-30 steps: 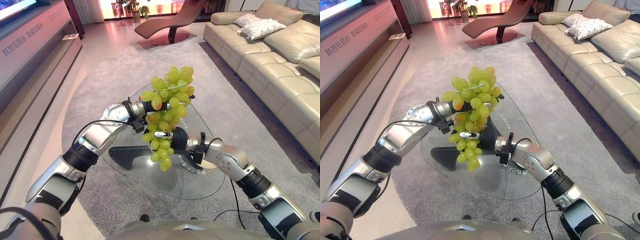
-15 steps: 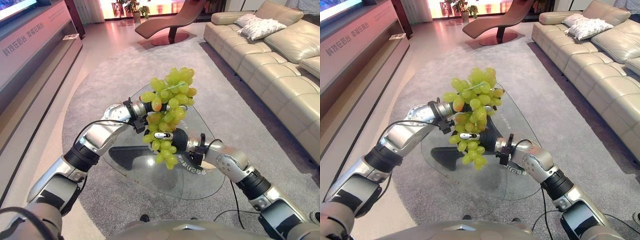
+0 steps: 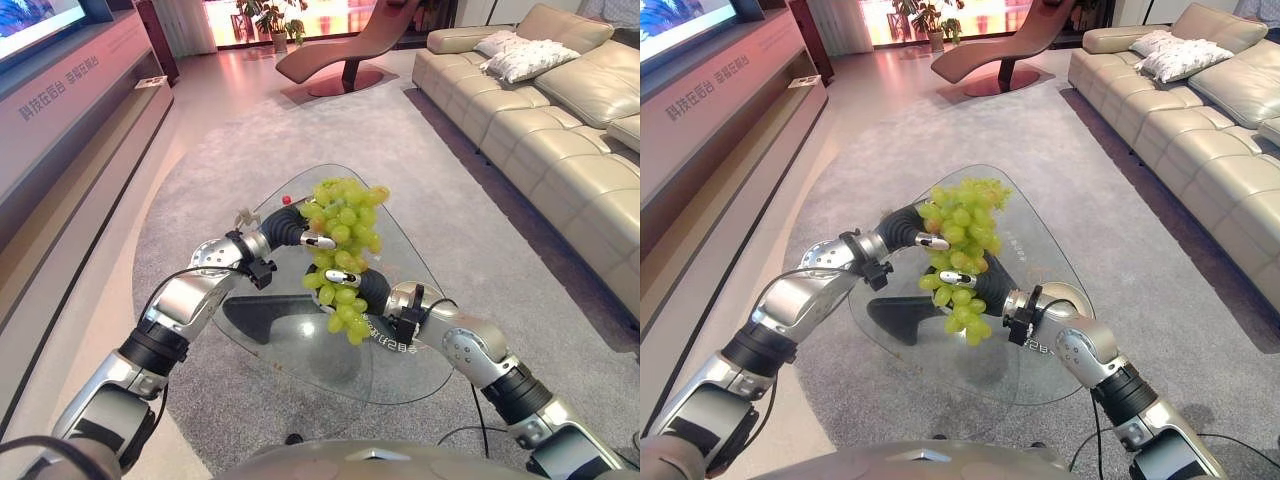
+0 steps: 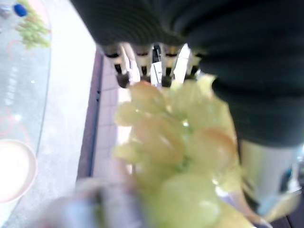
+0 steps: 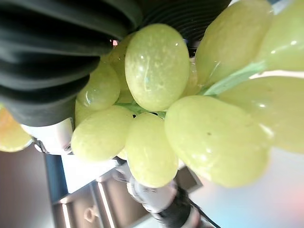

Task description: Pick up fruits into the plate

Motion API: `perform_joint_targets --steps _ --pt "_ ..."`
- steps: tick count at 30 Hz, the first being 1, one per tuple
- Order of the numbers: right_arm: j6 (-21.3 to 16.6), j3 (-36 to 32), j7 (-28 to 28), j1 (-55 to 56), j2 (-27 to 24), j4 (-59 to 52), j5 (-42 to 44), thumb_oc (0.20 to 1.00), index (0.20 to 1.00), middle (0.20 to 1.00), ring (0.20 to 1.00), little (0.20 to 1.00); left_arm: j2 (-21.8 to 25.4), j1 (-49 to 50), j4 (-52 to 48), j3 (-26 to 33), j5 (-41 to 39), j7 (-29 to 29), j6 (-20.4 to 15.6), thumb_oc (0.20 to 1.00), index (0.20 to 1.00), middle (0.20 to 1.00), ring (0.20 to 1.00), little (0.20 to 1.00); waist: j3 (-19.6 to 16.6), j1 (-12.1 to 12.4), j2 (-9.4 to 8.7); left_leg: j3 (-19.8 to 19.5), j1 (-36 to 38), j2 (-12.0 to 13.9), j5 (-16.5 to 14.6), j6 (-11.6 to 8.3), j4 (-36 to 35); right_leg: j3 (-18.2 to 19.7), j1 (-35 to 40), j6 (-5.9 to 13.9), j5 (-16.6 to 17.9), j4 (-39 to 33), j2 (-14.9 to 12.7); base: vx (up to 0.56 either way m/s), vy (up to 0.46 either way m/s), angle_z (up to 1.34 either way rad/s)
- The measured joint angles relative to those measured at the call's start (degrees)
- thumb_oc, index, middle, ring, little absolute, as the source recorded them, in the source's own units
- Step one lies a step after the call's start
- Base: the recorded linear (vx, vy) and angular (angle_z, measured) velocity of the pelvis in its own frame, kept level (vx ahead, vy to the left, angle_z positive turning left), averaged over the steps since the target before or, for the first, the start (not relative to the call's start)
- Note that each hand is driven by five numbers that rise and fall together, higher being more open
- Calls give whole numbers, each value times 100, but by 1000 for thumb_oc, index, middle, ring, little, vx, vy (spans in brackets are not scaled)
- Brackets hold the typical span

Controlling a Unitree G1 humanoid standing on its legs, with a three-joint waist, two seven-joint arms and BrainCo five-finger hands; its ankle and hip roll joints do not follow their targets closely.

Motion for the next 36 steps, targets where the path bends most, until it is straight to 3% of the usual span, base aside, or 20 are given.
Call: perform_joint_targets --steps 10,17,21,25,26,27,30,35,36 --pt "-573 -927 -212 641 -113 364 -8 200 200 200 200 200 12 1088 474 546 44 -165 -4 1000 1000 1000 1000 1000 8 43 -8 -15 -13 -4 -15 15 -1 -26 0 24 -24 -2 -9 14 0 1" --pt "-903 -1476 -449 1111 -212 998 -379 200 200 200 200 200 -63 1815 1309 938 240 152 -21 1000 1000 1000 1000 1000 86 125 -38 -20 -125 -3 -59 -30 -1 -26 -109 86 -70 -27 -11 -11 -27 0" --pt "-1200 -1745 -754 1133 -328 1313 -744 200 200 200 200 200 -158 2238 2032 1031 243 515 -10 1000 1000 1000 1000 1000 376 119 -36 -23 -351 -2 22 58 1 -33 -336 70 -53 -27 -11 -183 -78 1" --pt "-1482 -1815 -1037 901 -634 1720 -908 200 200 200 200 200 -394 2312 3147 1022 241 998 -147 1000 1000 1000 1000 1000 898 95 -6 -101 -706 -3 200 17 33 -126 -659 0 42 -1 -8 -153 -83 9" --pt "-1618 -1838 -1123 720 -642 2034 -959 200 200 200 200 200 -568 2294 3799 1038 241 1178 -437 1000 1000 1000 1000 1000 1046 106 22 -105 -836 1 247 -24 36 -118 -803 4 41 -18 2 -158 -134 9" --pt "-1682 -1866 -1230 541 -646 2201 -1035 200 200 200 200 200 -690 2195 4136 1047 252 1366 -497 1000 1000 1000 1000 1000 1242 104 52 -108 -889 2 276 -36 38 -125 -851 13 62 -8 10 -190 -131 0" --pt "-1813 -1866 -1480 57 -715 2485 -1177 200 200 200 200 200 -863 2126 4659 1003 262 1647 -675 1000 1000 1000 1000 1000 1682 109 116 -97 -1245 10 377 -81 123 -130 -1165 -18 147 3 22 -210 -145 1" --pt "-2022 -1898 -1982 -1666 -1002 3875 -1261 200 200 200 200 200 -1061 1365 5439 987 269 2257 -887 1000 1000 1000 1000 1000 2679 156 228 -98 -2009 32 416 -116 470 -67 -1931 -32 228 294 65 -131 -109 -7" --pt "-2038 -1896 -2119 -1845 -1033 4076 -1325 200 200 200 200 200 -1075 1232 5521 884 283 2411 -887 1000 1000 1000 1000 1000 2725 201 237 -81 -2172 33 441 -127 471 -30 -2141 -46 236 359 68 -50 -65 -15"
